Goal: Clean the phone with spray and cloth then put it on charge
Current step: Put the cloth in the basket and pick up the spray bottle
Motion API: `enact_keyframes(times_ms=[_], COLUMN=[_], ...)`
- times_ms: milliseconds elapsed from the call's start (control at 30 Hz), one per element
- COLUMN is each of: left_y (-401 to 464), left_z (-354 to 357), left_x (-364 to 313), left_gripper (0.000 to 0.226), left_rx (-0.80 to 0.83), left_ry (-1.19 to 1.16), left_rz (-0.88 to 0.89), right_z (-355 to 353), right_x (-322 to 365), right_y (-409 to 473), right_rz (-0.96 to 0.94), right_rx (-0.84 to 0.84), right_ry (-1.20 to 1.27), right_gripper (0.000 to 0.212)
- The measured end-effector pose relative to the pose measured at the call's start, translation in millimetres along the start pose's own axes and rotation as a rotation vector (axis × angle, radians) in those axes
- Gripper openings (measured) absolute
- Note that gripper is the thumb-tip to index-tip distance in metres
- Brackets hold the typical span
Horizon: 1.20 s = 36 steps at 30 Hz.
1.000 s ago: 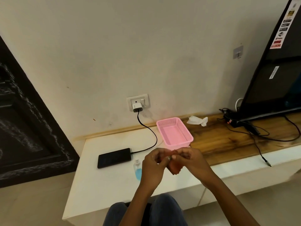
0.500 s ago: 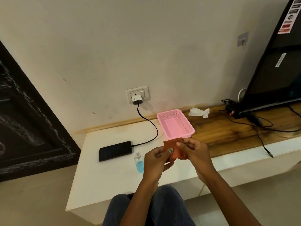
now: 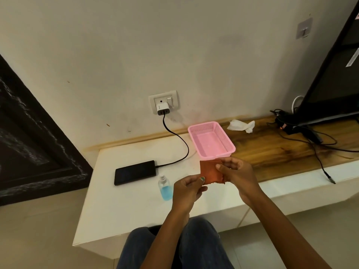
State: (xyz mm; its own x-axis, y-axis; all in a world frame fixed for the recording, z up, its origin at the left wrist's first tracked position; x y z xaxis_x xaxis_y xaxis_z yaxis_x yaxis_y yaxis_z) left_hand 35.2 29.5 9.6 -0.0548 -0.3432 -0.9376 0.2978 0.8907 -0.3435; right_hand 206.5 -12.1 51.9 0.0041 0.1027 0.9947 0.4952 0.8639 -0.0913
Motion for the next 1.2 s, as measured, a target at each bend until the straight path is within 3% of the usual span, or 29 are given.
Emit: enact_keyframes(times_ms=[67,233,400,533,733,867,1067,1200], left_y=[13.8,49.8,87.3,103.7,106.4,107.7,109.3,107.9], left_z=[3.2,29.9,34.1,37.5,38.1,37.4,37.4,37.1], left_x=[9.4,50.6,82.0,106.6,118.9,121.7,122.1,119.1], left_gripper=[0.004,0.043,0.063,0.077,0.081,0.082,0.081,0.078], left_rx=[-0.012,0.123,0.168,0.164,0.135,0.134,0.147,0.180], left_ry=[0.080,0.476,0.604,0.985,0.956,0.946,0.948,0.953], left_rz=[0.012,0.039,0.085,0.199,0.266,0.253,0.233,0.189], right_z=[-2.4,-12.4,-9.9,-2.4,7.5,11.9,5.7,8.9], right_x=[-3.5,-15.8,-23.0,-42.2,-79.1,-92.2,-71.5,-43.9], right_y=[14.1,66.0,127.6,173.2,214.4,224.8,214.1,182.3], right_rz=[-0.004,-0.014,-0.051,-0.018,0.148,0.199,0.056,-0.118], right_rx=[-0.013,-0.095,-0.101,-0.096,-0.041,0.015,-0.036,-0.089], right_ry=[-0.021,-0.176,-0.311,-0.422,-0.473,-0.653,-0.924,-0.875], right_gripper=[0.021,0.023,0.018,0.017,0.019,0.022,0.029,0.026])
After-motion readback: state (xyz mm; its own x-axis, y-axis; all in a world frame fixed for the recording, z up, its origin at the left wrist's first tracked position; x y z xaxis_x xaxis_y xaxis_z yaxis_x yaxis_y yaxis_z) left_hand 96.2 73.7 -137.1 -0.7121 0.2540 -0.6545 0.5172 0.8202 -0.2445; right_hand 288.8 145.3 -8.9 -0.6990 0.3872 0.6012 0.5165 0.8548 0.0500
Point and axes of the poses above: each hand's wrist, its own y-axis towards the middle knuckle, its own z-axis out of the palm, x = y × z, the point moved 10 cm from there along y, towards the middle knuckle, and after that the axes turned 2 degrees about x, right-handed, at the moved point
